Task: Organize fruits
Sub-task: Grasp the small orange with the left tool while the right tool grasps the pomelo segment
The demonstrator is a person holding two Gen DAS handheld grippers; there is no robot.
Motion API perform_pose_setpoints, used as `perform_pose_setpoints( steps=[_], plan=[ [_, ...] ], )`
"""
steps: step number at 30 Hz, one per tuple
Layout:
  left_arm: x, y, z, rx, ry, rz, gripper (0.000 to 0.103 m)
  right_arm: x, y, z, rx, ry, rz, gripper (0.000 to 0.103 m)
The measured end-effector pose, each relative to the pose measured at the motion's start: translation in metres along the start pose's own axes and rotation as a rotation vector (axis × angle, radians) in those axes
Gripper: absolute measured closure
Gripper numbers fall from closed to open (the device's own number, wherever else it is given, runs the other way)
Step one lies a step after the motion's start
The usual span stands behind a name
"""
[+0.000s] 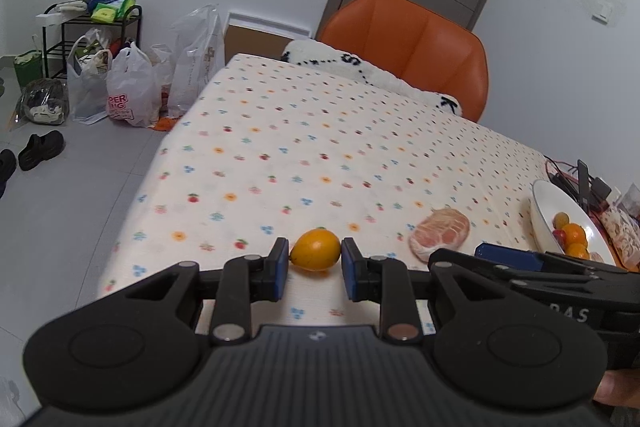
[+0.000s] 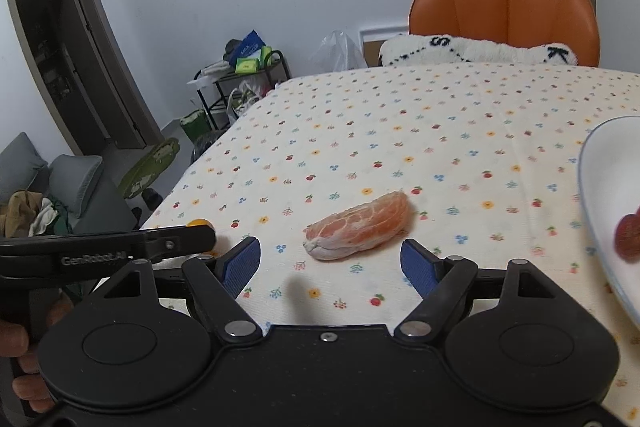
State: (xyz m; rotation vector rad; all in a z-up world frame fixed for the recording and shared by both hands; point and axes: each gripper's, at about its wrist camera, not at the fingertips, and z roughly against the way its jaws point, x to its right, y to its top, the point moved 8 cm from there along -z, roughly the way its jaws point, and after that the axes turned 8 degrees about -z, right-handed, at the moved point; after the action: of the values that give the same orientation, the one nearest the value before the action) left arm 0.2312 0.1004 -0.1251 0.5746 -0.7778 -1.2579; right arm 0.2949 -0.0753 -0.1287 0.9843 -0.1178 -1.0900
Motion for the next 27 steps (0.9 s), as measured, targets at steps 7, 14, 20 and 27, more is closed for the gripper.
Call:
perform_pose_setpoints(
  steps=[7, 14, 20, 27],
  plan=[
    [-0.015, 0.002, 0.003, 0.016, 0.000, 0.030, 0.077, -0.004, 0.005, -0.016, -0.002, -0.040, 0.010, 0.025],
    [-0.025, 0.003, 0.002, 0.024, -0.002, 0.048, 0.077, -0.010, 0.011, -0.030, 0.008, -0.085, 0.041, 0.024],
    [-0.028, 0.003, 0.001, 0.024, 0.000, 0.057, 0.077, -0.009, 0.013, -0.032, 0.024, -0.124, 0.073, 0.036],
    [-0.023, 0.002, -0.001, 0.023, -0.003, 0.053, 0.077, 0.005, 0.013, -0.020, 0.022, -0.131, 0.059, 0.061]
  ],
)
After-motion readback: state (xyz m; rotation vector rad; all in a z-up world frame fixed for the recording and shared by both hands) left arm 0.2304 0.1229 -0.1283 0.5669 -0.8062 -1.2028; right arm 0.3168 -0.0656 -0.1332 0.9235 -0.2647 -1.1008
